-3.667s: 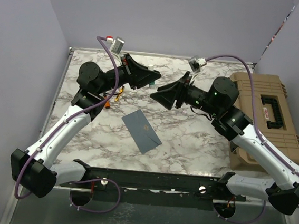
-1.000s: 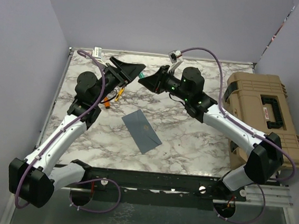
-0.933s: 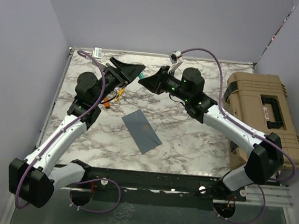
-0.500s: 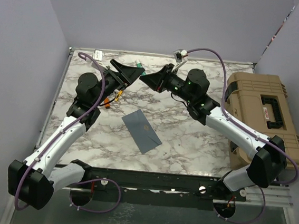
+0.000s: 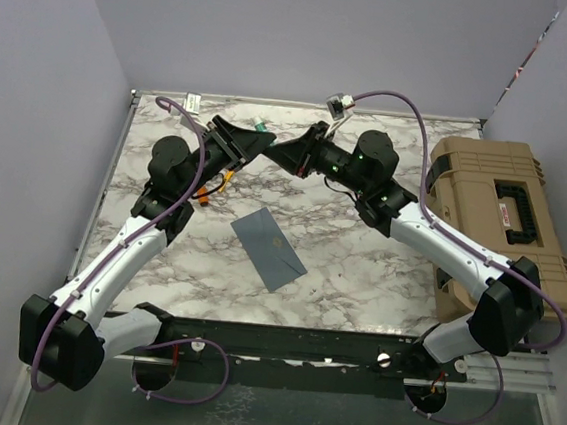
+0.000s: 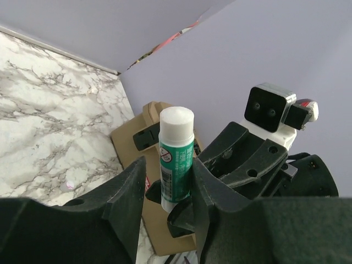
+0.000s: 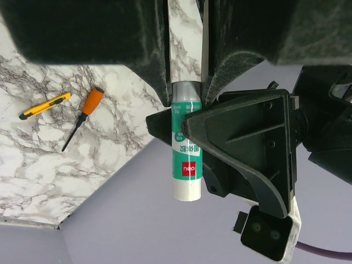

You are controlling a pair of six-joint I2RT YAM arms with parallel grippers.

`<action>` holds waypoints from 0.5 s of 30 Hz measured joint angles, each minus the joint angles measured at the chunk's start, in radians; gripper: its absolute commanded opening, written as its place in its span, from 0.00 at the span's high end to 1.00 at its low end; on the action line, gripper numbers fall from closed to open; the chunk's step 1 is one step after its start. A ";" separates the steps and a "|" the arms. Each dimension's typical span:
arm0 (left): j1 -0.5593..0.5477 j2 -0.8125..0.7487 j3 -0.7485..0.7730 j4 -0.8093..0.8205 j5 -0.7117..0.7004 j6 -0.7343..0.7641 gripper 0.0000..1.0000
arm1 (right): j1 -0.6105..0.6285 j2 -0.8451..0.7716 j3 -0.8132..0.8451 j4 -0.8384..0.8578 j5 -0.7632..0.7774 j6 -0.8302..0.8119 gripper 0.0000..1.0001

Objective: Place the letter into the envelope and seal it

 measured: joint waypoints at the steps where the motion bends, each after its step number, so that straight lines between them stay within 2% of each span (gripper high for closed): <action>1: 0.000 0.001 0.000 0.000 0.003 0.000 0.65 | 0.000 0.000 0.000 0.000 -0.005 0.000 0.99; 5: 0.000 0.003 -0.001 0.011 0.019 0.001 0.96 | 0.000 0.004 0.000 -0.002 -0.027 -0.003 0.99; 6: 0.000 0.004 -0.001 0.017 0.026 0.008 1.00 | 0.000 0.006 0.000 -0.003 -0.031 -0.003 0.99; 8: 0.000 0.004 -0.001 0.021 0.036 0.016 1.00 | -0.001 0.007 0.000 -0.004 -0.038 -0.005 0.84; 9: 0.000 0.004 -0.002 0.021 0.038 0.022 1.00 | -0.002 0.007 0.000 -0.005 -0.040 -0.007 0.69; 11: 0.000 0.003 -0.005 0.023 0.041 0.043 1.00 | -0.003 0.006 0.002 -0.018 -0.043 -0.018 0.49; 13: 0.000 0.001 -0.013 0.023 0.041 0.080 1.00 | -0.003 0.004 0.003 -0.051 -0.043 -0.035 0.41; 15: 0.000 -0.005 -0.021 0.016 0.037 0.136 1.00 | -0.003 -0.008 0.003 -0.105 -0.032 -0.060 0.41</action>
